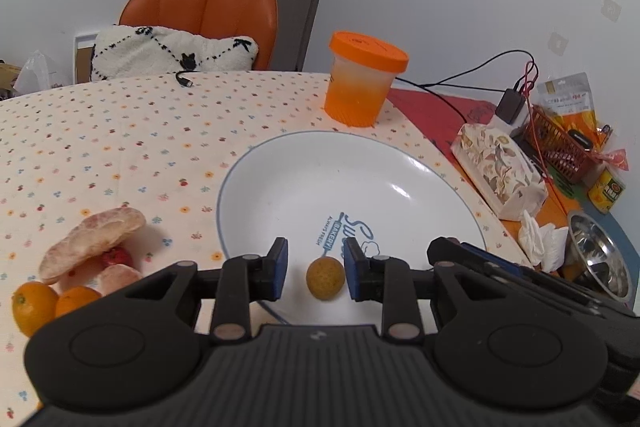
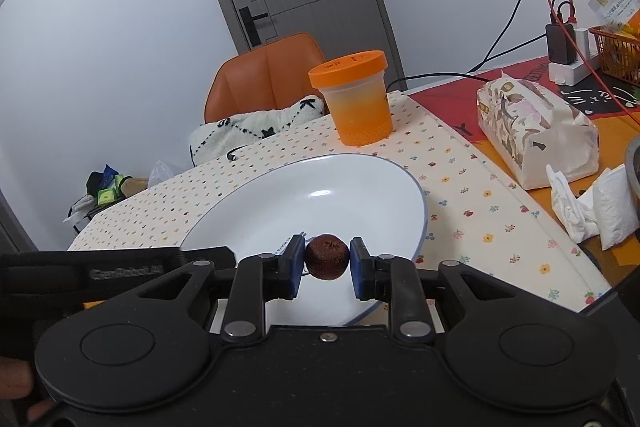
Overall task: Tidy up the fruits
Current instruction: 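Open left gripper over plate while right gripper releases dark red fruit there, then move both tools back from the plate toward the fruit cluster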
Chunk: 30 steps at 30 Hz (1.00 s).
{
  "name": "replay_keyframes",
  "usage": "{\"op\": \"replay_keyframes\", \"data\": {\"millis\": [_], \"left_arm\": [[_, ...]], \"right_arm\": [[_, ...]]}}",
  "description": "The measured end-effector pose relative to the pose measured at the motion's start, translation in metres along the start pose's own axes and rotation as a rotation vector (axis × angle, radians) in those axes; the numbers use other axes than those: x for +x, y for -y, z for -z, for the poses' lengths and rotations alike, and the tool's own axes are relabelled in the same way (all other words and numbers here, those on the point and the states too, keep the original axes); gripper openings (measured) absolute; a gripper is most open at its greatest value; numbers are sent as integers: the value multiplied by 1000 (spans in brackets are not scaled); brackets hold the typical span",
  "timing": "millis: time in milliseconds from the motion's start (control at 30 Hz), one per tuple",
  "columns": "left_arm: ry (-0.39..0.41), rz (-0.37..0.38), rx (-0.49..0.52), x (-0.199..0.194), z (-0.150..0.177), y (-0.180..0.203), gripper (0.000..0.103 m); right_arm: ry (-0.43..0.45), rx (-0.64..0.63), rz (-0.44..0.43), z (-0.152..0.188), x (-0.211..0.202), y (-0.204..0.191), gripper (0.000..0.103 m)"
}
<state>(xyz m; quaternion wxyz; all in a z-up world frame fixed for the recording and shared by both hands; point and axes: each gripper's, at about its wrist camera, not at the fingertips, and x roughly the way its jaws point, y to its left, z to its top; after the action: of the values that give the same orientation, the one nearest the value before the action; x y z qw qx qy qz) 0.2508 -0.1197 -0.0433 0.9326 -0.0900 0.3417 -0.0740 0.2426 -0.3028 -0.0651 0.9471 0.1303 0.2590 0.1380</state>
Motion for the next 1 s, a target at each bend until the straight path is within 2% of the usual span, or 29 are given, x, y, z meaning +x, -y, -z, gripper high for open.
{"op": "replay_keyframes", "data": {"millis": [100, 233, 300, 467, 767, 867, 1000], "left_arm": [[22, 2, -4, -9, -1, -2, 31], [69, -27, -16, -23, -1, -7, 51], [90, -46, -15, -30, -1, -10, 57], [116, -73, -9, -43, -1, -15, 77], [173, -119, -8, -70, 7, -24, 91], [164, -143, -11, -75, 9, -27, 95], [148, -146, -29, -82, 13, -34, 97]], "right_arm": [[-1, -3, 8, 2, 2, -2, 28], [-7, -2, 14, 3, 4, -2, 30], [-6, -1, 25, 3, 4, -2, 39], [4, -4, 21, 4, -1, -3, 54], [22, -14, 12, 5, -17, -10, 64], [36, -25, 7, 5, -24, -14, 73], [44, -36, -3, 5, -33, -20, 78]]}}
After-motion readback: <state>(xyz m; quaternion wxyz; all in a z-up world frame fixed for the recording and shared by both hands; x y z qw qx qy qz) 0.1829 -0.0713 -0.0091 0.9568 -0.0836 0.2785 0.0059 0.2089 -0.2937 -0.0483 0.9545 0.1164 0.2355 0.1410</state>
